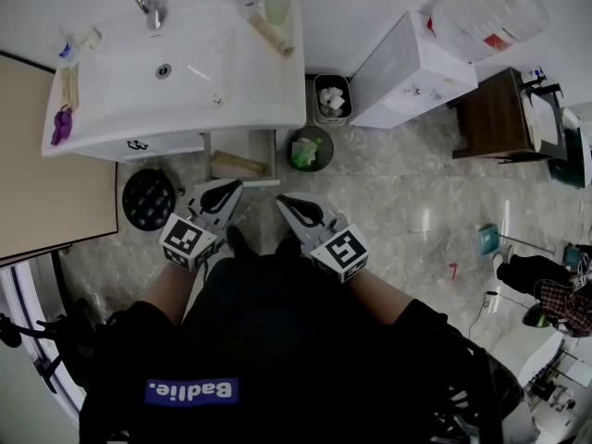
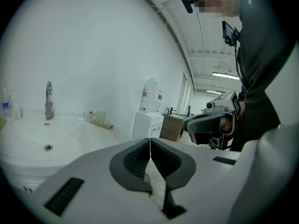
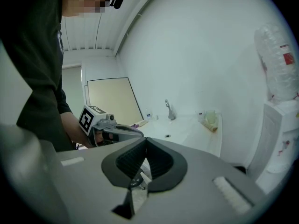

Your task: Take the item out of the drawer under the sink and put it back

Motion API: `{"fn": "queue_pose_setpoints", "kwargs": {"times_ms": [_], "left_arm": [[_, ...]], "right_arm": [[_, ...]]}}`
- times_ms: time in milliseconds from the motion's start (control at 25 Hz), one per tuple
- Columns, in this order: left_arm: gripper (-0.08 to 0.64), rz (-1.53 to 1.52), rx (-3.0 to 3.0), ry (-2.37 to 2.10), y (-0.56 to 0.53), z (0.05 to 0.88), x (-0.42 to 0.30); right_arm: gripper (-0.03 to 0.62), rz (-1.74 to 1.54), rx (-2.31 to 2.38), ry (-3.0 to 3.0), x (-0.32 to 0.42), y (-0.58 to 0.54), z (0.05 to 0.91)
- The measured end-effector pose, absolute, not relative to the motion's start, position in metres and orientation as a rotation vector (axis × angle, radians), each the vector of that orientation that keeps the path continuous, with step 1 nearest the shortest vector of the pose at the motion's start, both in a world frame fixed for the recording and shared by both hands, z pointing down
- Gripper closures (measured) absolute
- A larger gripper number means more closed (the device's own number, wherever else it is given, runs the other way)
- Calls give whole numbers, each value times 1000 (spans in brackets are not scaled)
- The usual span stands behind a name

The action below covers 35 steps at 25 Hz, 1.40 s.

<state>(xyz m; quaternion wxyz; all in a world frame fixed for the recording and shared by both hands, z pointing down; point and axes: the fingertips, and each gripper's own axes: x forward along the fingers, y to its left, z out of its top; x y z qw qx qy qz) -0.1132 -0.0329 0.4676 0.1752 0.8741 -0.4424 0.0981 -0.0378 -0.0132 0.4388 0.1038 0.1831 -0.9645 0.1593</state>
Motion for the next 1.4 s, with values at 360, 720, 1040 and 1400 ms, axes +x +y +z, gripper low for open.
{"fn": "queue_pose_setpoints", "kwargs": {"times_ms": [360,720,1040,1400], "left_arm": [[552,445,2446,-1209,-44,520,-117],[551,643,2388,-1154,-49,578,-131],[551,844,2353,-1109,-55,634,-137],[520,1061,2340,-994,-65,682,-137]], "right_arm": [[589,493,515,-2834,-44,-9,453],[589,538,501,-2817,-46,-5,471],[589,590,493,-2798,-38,3,492],[589,656,515,-2766,-23,11,513]]}}
